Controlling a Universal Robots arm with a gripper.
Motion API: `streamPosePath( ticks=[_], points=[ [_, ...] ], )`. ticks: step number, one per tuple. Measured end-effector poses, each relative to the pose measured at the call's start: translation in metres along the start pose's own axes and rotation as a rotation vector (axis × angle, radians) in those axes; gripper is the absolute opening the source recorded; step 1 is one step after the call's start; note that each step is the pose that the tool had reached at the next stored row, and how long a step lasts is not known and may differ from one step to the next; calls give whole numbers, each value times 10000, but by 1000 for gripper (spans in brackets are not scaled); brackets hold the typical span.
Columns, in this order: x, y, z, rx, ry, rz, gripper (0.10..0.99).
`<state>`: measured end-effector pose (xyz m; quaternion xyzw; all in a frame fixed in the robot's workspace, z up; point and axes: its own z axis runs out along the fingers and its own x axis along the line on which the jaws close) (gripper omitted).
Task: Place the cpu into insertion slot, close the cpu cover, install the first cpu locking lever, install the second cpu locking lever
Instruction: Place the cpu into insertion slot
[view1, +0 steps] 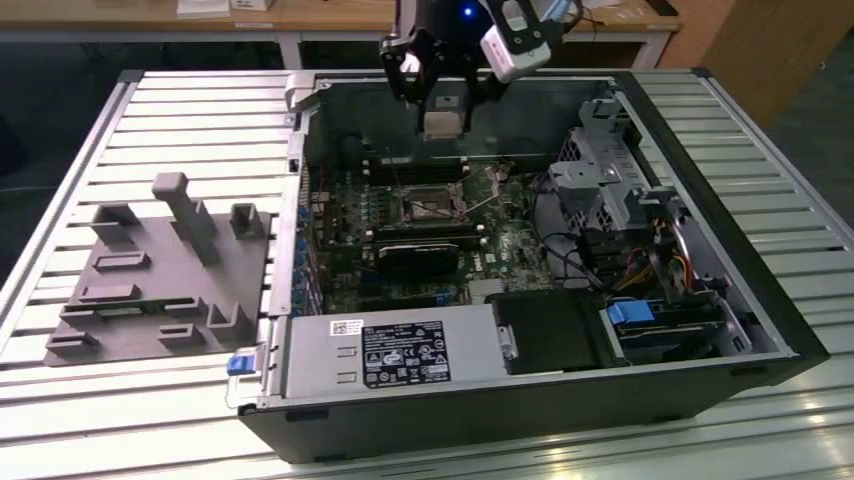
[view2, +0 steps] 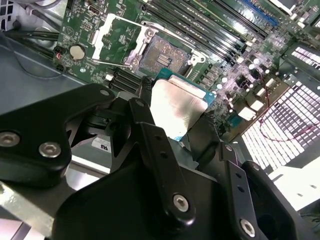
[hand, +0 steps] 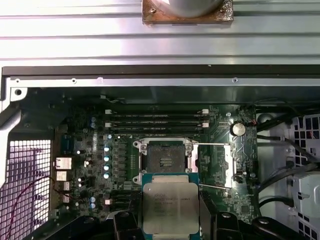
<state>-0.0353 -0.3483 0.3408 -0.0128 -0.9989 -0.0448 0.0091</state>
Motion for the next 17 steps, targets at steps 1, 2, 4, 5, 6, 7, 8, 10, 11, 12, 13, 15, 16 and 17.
streamPosePath(
  ticks=[1,2,4,5,6,7,8,10,11,12,13,15,16,17],
  points=[
    [0,-1,16,0,0,1,533],
    [-1,-3,31,0,0,0,533],
    [-1,-6,70,-1,0,0,533],
    [-2,-8,87,-1,-1,0,533],
    [-2,-9,105,-1,-1,0,533],
    [-2,-11,123,-1,0,0,533],
    [-3,-13,141,0,0,0,533],
    [-3,-16,177,-1,0,1,533],
    [-4,-17,195,-1,-1,1,533],
    [-4,-19,214,-1,-1,1,533],
    [-5,-20,232,-1,0,0,533],
    [-5,-24,268,-1,-1,1,533],
    [-5,-25,286,-1,-1,1,533],
    [-6,-27,303,0,0,0,533]
  ],
)
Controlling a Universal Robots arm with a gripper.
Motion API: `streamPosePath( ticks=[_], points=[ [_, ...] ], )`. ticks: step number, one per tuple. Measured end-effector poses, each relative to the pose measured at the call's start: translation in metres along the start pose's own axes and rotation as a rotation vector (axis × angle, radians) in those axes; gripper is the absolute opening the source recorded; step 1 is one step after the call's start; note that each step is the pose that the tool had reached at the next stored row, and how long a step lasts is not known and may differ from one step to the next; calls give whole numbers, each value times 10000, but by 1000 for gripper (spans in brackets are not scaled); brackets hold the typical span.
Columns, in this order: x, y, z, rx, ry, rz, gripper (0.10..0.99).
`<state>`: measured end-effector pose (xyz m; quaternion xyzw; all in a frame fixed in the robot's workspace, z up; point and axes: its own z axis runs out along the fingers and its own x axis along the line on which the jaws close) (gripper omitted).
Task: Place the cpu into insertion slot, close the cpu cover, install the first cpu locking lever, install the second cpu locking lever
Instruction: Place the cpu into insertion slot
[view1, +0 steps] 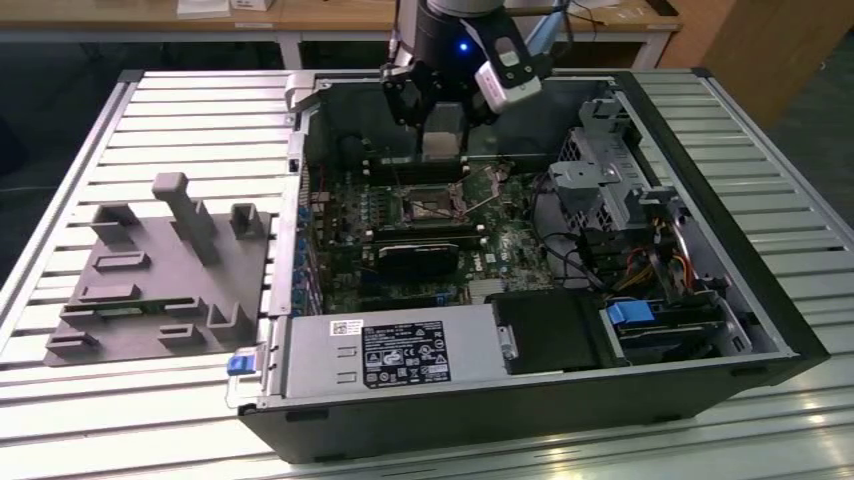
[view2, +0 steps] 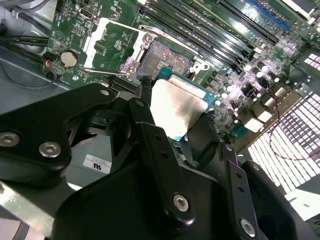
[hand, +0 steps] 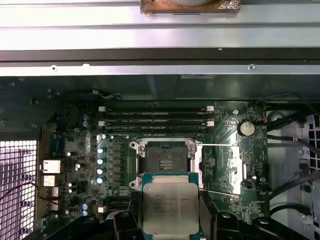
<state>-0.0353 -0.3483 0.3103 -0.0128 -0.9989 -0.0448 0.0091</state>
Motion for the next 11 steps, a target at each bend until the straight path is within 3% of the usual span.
streamPosePath(
  ticks=[11],
  points=[
    [-4,-16,193,-3,-11,118,533]
  ],
)
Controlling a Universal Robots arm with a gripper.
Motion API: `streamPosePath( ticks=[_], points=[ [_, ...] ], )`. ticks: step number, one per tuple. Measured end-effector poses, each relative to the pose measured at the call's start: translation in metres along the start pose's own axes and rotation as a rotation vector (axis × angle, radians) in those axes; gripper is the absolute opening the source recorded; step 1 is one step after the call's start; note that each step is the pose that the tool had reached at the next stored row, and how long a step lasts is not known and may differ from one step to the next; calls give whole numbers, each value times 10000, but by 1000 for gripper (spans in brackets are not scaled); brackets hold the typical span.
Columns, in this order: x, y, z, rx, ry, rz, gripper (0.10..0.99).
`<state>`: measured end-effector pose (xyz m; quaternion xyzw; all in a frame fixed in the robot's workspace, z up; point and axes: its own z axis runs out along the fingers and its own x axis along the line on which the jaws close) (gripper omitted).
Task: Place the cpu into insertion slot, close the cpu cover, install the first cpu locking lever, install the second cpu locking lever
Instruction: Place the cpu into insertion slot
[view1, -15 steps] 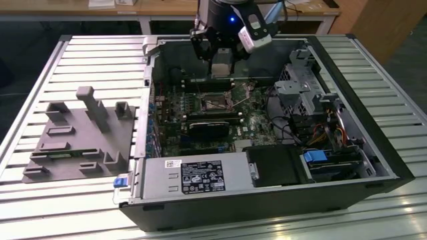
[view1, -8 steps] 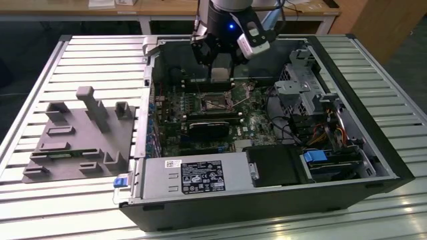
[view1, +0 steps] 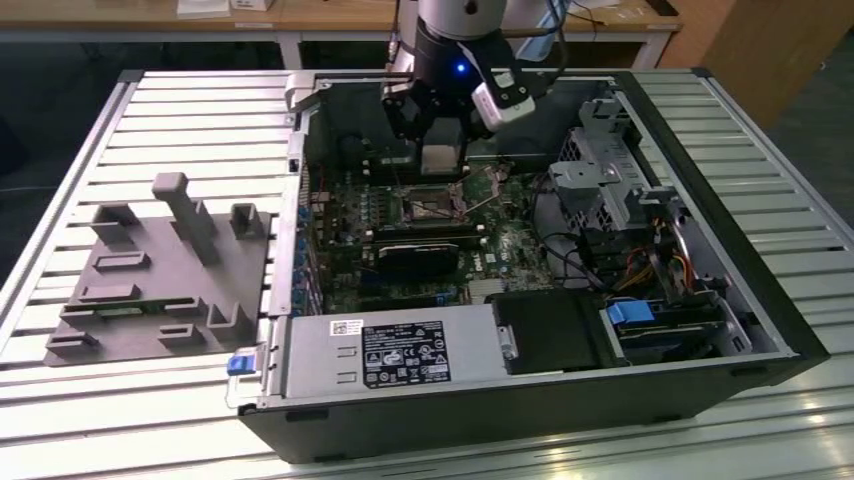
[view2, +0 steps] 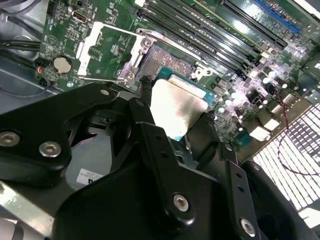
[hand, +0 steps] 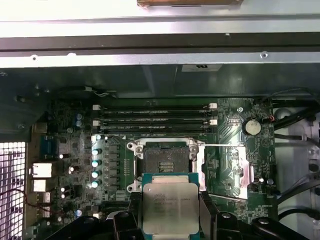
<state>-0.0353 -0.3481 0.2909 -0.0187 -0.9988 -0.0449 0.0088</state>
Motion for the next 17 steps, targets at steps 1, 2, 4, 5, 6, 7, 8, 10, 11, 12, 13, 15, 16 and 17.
streamPosePath(
  ticks=[1,2,4,5,6,7,8,10,11,12,13,15,16,17],
  points=[
    [0,-1,9,-2,-8,95,533],
    [0,-1,16,-4,-20,228,533],
    [0,-3,28,-11,-52,585,533],
    [-1,-3,34,-15,-68,765,533],
    [-1,-4,40,-18,-84,943,533],
    [-1,-4,47,-21,-103,1154,533],
    [-1,-5,52,-25,-119,1336,533],
    [-1,-6,59,-30,-150,1694,533],
    [-1,-6,62,-33,-167,1882,533],
    [-1,-6,66,-39,-184,2062,533],
    [-1,-6,72,-44,-201,2241,533],
    [-2,-8,83,-50,-233,2605,533],
    [-2,-8,88,-54,-249,2783,533],
    [-2,-9,94,-57,-266,2964,533]
  ],
)
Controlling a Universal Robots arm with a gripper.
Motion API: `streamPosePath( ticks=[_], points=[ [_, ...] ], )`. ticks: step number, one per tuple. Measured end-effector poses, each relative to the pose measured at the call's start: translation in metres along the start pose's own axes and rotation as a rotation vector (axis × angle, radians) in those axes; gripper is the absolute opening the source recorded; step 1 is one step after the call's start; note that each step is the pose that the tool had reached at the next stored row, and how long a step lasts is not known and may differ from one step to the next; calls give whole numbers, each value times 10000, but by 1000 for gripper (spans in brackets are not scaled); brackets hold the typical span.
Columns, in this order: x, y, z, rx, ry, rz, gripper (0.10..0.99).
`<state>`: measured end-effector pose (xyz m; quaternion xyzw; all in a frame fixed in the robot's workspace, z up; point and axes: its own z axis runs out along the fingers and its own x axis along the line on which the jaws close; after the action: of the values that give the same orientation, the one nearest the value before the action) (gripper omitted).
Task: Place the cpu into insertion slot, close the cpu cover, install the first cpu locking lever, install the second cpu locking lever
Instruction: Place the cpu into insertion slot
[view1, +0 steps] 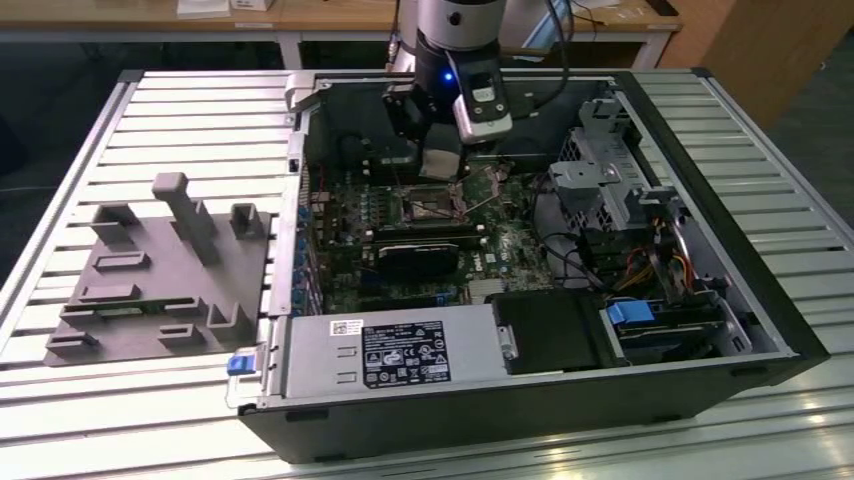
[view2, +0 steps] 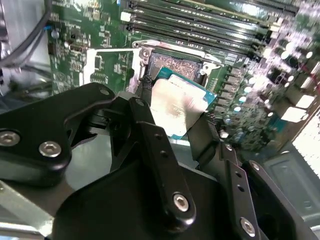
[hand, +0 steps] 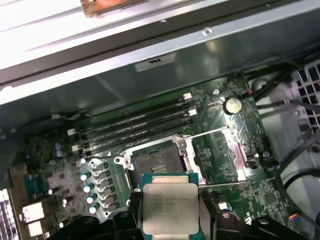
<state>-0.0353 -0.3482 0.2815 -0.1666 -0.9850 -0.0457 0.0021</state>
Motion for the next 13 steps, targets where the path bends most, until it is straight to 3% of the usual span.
streamPosePath(
  ticks=[13],
  points=[
    [-1,-7,78,-46,-211,2360,533]
  ],
)
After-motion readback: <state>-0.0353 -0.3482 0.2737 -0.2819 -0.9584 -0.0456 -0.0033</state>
